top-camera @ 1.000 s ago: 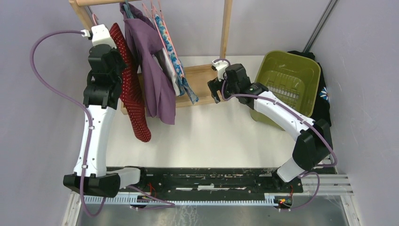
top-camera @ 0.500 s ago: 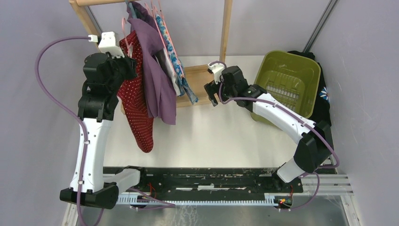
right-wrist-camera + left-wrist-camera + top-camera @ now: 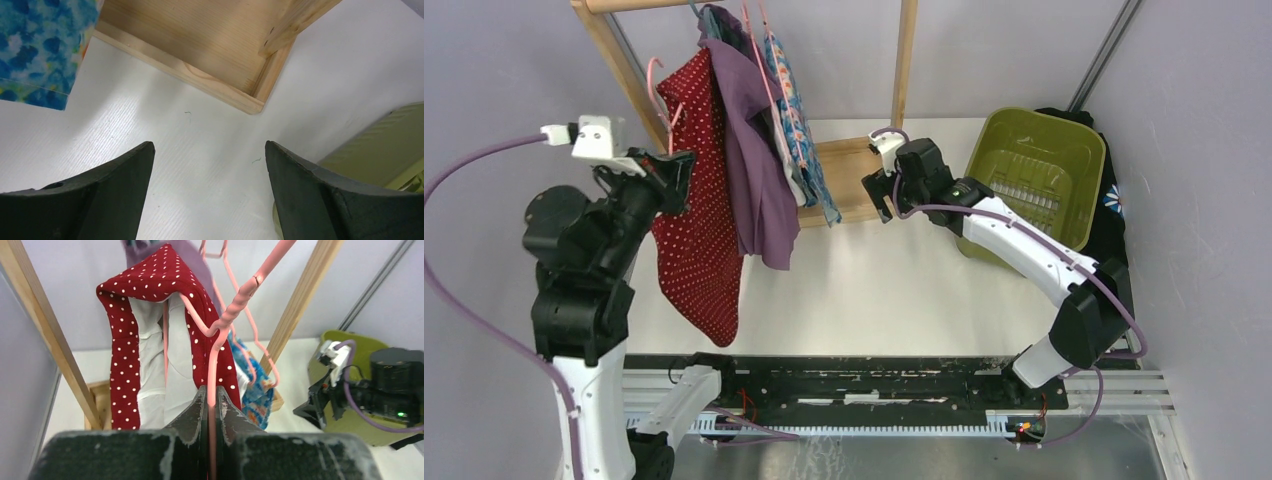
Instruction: Remove the skirt from the hanger
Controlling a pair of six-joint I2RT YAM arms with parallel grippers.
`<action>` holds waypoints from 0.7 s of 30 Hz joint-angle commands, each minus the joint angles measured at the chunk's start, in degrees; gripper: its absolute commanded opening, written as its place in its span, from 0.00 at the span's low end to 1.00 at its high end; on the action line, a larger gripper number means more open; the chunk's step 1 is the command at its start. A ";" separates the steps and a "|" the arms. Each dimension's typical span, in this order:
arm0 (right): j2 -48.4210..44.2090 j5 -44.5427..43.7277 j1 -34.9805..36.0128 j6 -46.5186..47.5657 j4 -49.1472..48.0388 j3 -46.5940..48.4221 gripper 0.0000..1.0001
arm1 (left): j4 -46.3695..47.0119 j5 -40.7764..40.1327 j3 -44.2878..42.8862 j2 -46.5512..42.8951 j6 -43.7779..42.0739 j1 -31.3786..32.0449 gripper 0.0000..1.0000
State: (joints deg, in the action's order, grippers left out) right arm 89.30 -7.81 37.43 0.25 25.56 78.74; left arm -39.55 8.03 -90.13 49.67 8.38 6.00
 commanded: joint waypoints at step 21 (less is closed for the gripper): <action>-13.62 -2.93 0.44 -2.10 3.72 2.78 0.87 | 21.05 32.21 -4.56 -0.17 18.76 0.24 0.03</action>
State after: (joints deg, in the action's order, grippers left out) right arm 76.99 -9.54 37.50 -1.26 29.65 78.74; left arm -29.80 33.56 -96.71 48.34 21.06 6.13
